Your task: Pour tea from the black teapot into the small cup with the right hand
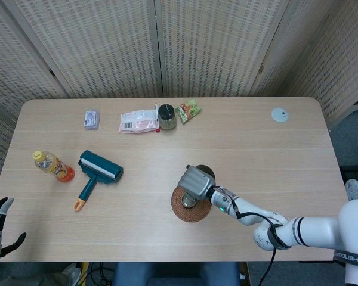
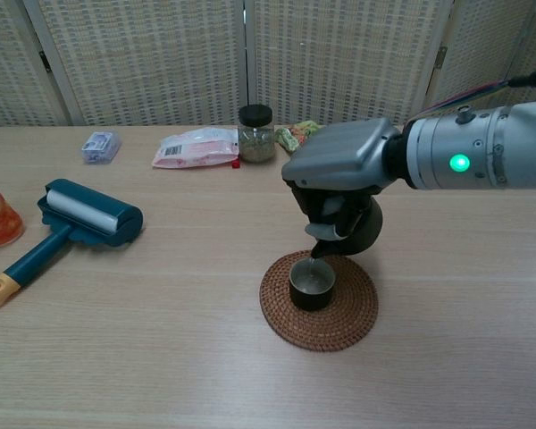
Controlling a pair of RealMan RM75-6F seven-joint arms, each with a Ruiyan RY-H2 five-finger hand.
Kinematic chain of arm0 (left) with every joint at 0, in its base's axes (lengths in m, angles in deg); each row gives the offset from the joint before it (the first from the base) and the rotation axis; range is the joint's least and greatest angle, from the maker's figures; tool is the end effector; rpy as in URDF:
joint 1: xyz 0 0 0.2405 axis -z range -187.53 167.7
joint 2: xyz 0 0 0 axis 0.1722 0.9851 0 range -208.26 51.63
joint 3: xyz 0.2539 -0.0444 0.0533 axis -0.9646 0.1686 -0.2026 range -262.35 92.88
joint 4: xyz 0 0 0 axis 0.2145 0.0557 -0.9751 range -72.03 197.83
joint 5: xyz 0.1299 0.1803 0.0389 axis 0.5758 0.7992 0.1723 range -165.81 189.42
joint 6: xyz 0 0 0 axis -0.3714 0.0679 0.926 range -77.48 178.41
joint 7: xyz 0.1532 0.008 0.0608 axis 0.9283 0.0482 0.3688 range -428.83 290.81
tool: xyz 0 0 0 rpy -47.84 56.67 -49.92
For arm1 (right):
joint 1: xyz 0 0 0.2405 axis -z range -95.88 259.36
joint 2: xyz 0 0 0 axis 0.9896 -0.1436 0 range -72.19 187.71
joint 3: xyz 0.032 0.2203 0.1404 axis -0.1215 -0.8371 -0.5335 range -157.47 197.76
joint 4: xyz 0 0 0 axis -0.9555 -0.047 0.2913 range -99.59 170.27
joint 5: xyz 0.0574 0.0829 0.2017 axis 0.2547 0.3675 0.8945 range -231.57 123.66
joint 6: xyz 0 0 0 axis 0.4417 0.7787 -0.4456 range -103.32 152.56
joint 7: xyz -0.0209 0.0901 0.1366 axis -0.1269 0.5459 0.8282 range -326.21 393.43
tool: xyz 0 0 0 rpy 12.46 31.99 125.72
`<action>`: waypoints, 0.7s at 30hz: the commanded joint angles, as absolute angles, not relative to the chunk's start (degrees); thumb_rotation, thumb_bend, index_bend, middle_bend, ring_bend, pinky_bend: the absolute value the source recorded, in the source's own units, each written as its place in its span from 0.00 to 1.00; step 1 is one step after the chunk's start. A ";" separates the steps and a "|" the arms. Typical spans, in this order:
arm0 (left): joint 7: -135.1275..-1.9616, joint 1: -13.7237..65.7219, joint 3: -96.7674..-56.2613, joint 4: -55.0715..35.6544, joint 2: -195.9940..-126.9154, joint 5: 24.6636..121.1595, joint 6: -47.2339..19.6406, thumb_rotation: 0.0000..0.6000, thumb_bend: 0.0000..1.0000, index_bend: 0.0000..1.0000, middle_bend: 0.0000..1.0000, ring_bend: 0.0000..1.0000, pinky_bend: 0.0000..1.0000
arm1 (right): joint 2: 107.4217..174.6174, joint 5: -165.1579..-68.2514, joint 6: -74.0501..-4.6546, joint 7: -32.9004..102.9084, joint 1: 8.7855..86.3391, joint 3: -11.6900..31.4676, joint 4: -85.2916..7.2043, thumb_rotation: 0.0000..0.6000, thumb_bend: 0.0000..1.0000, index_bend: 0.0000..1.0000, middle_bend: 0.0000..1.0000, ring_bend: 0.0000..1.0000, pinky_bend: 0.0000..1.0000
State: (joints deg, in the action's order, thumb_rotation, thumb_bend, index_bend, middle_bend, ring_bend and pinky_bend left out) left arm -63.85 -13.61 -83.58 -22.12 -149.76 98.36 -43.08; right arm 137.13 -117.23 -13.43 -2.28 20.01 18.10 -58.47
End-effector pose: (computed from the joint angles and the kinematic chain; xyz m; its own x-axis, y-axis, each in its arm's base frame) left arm -0.3537 0.1462 0.1338 0.4860 -0.0446 0.8728 0.8695 0.1252 -0.4778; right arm -0.0725 -0.3535 -0.0550 0.8594 -0.1217 0.4966 -0.3845 -0.7940 0.4708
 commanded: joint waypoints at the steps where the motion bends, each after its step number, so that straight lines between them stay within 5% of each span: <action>1: -63.97 -13.66 -83.57 -22.02 -149.81 98.40 -43.13 1.00 0.20 0.11 0.10 0.12 0.02 | 137.18 -116.75 -13.82 -3.41 19.52 18.56 -58.73 0.85 0.60 1.00 1.00 0.91 0.38; 21: -64.57 -13.94 -83.53 -21.32 -150.02 98.59 -43.31 1.00 0.20 0.11 0.10 0.12 0.02 | 137.12 -113.91 -16.30 -7.32 18.03 20.48 -60.40 0.85 0.60 1.00 1.00 0.91 0.38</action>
